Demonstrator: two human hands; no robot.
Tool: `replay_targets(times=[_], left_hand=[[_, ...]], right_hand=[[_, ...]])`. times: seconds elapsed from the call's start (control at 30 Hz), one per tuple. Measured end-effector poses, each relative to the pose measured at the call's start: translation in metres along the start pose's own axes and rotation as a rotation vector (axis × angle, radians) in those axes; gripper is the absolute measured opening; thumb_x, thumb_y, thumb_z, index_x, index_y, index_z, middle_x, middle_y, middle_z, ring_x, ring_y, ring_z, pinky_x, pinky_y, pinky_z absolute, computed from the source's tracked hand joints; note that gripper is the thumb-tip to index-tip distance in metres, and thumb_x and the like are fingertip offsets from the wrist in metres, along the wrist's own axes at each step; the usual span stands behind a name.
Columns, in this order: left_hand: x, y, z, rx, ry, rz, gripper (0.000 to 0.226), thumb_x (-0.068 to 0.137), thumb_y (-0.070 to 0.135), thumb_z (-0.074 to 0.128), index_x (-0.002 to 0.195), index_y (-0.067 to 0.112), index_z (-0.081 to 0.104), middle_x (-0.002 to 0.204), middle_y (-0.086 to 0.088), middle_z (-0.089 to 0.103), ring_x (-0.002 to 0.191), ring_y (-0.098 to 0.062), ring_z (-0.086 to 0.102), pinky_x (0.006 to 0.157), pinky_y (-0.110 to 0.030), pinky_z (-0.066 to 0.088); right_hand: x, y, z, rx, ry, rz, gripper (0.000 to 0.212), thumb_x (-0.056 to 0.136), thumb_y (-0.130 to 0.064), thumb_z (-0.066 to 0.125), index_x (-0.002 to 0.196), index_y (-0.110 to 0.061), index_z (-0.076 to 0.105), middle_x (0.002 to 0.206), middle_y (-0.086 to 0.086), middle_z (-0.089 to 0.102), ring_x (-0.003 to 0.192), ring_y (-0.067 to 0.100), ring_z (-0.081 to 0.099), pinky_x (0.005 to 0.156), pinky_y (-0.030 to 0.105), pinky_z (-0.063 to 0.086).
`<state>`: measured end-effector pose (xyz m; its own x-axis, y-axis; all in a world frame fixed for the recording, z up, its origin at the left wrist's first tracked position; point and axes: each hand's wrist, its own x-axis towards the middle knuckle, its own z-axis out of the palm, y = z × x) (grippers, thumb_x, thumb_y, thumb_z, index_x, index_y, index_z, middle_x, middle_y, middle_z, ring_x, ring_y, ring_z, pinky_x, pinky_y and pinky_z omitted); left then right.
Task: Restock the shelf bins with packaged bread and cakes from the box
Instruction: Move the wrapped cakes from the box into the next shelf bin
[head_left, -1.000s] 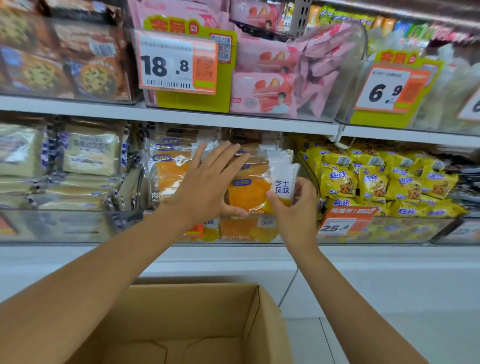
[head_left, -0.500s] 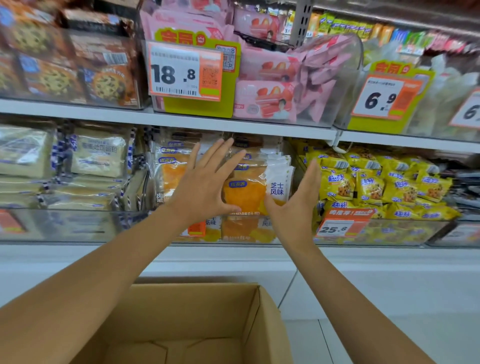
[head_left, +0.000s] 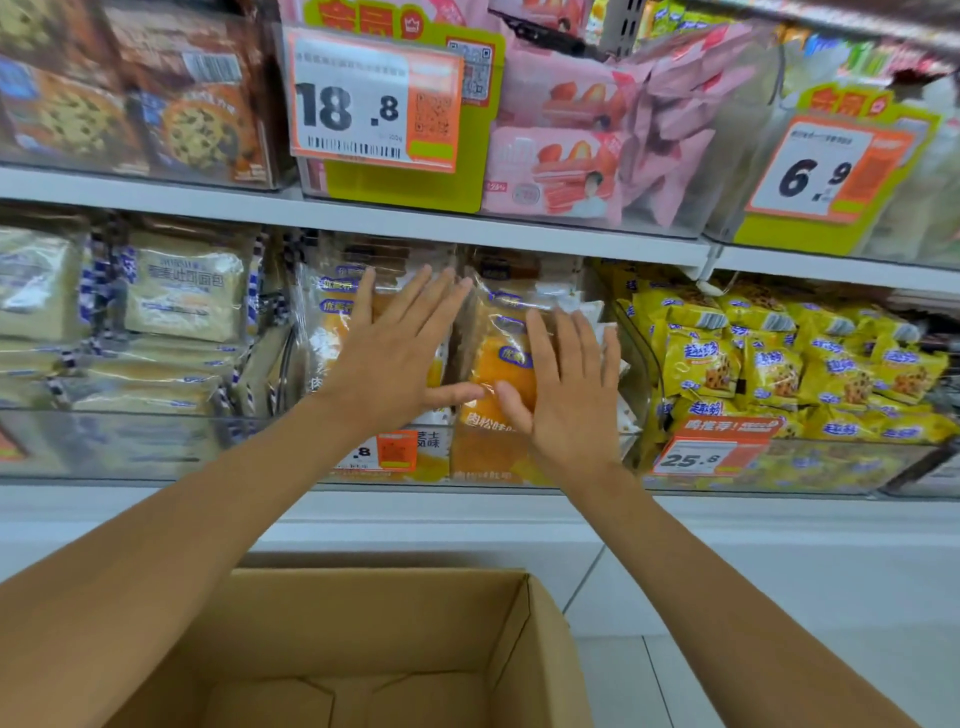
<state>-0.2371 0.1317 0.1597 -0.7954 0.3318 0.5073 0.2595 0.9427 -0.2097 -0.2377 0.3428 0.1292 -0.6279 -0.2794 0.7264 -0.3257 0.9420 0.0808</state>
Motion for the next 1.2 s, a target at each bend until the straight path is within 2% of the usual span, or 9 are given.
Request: replay_targets(times=[0.17,0.27,0.47,0.57,0.7,0.83,0.93,1.07,1.2], left_hand=[[-0.004,-0.002,-0.002,-0.128,0.054,0.007,0.119,0.071,0.092,0.030,0.156,0.017,-0.006,0.164,0.001,-0.002,0.151,-0.015,-0.001,0.120,-0.057,0.002],[0.002,-0.005,-0.011,-0.163,0.033,0.081,0.117,0.069,0.093,0.032,0.156,0.025,-0.004,0.165,0.005,0.000,0.151,-0.011,-0.002,0.120,-0.057,0.002],[0.008,-0.008,-0.013,-0.173,0.028,0.050,0.117,0.063,0.095,0.035,0.153,0.020,0.023,0.152,-0.005,0.040,0.144,-0.018,0.029,0.121,-0.052,0.003],[0.009,-0.009,-0.005,-0.120,0.095,0.080,0.116,0.067,0.094,0.034,0.153,0.019,0.025,0.157,-0.005,0.032,0.145,-0.021,0.028,0.119,-0.055,0.012],[0.010,-0.011,-0.001,-0.074,0.091,0.129,0.108,0.068,0.095,0.027,0.141,0.017,0.045,0.159,-0.004,0.029,0.146,-0.020,0.028,0.119,-0.055,0.012],[0.001,-0.011,-0.006,-0.047,0.091,0.084,0.116,0.071,0.095,0.022,0.153,0.013,0.024,0.163,-0.006,0.017,0.150,-0.020,0.014,0.120,-0.057,0.003],[-0.018,-0.016,-0.001,0.008,0.155,-0.040,0.094,0.085,0.081,0.017,0.155,0.018,0.017,0.162,-0.009,0.016,0.151,-0.025,0.011,0.117,-0.063,0.002],[-0.027,-0.024,0.008,0.019,0.000,-0.141,0.085,0.090,0.075,0.008,0.157,0.022,0.013,0.164,-0.009,0.012,0.151,-0.025,0.006,0.115,-0.063,-0.005],[-0.027,-0.019,-0.006,-0.037,-0.057,-0.176,0.088,0.086,0.074,0.010,0.157,0.022,0.004,0.164,-0.007,-0.001,0.152,-0.023,-0.004,0.114,-0.057,-0.014]], right_hand=[[0.008,-0.002,-0.003,-0.072,-0.011,-0.097,0.069,0.094,-0.058,0.036,0.143,-0.010,0.043,0.141,0.023,0.048,0.137,0.040,0.039,0.114,0.062,0.020],[0.017,-0.002,-0.010,-0.102,-0.049,-0.114,0.083,0.084,-0.064,0.040,0.144,-0.008,0.041,0.151,0.020,0.037,0.143,0.038,0.029,0.117,0.061,0.013],[0.022,0.002,-0.011,0.016,-0.043,-0.143,0.078,0.086,-0.064,0.040,0.136,-0.006,0.051,0.137,0.013,0.054,0.131,0.033,0.047,0.115,0.053,0.024],[0.028,0.003,-0.012,0.084,0.021,-0.157,0.071,0.090,-0.061,0.038,0.137,-0.010,0.051,0.133,0.008,0.058,0.126,0.029,0.050,0.112,0.051,0.028],[0.035,-0.001,-0.007,0.097,-0.012,-0.200,0.064,0.091,-0.060,0.039,0.132,-0.014,0.056,0.129,0.004,0.061,0.123,0.027,0.052,0.110,0.052,0.029],[0.032,0.004,-0.012,0.038,-0.018,-0.205,0.070,0.092,-0.063,0.034,0.143,-0.017,0.047,0.143,0.006,0.050,0.138,0.028,0.040,0.117,0.057,0.013],[0.020,-0.004,-0.010,-0.026,0.008,-0.171,0.069,0.094,-0.060,0.033,0.150,-0.020,0.036,0.155,0.012,0.034,0.146,0.032,0.027,0.118,0.059,0.008],[0.016,-0.009,-0.003,-0.020,-0.058,-0.135,0.064,0.097,-0.056,0.031,0.150,-0.021,0.034,0.152,0.012,0.039,0.143,0.032,0.033,0.118,0.055,0.010],[0.015,-0.014,-0.016,0.008,-0.095,-0.088,0.067,0.094,-0.057,0.036,0.151,-0.022,0.033,0.155,0.014,0.033,0.144,0.033,0.027,0.119,0.055,0.005]])
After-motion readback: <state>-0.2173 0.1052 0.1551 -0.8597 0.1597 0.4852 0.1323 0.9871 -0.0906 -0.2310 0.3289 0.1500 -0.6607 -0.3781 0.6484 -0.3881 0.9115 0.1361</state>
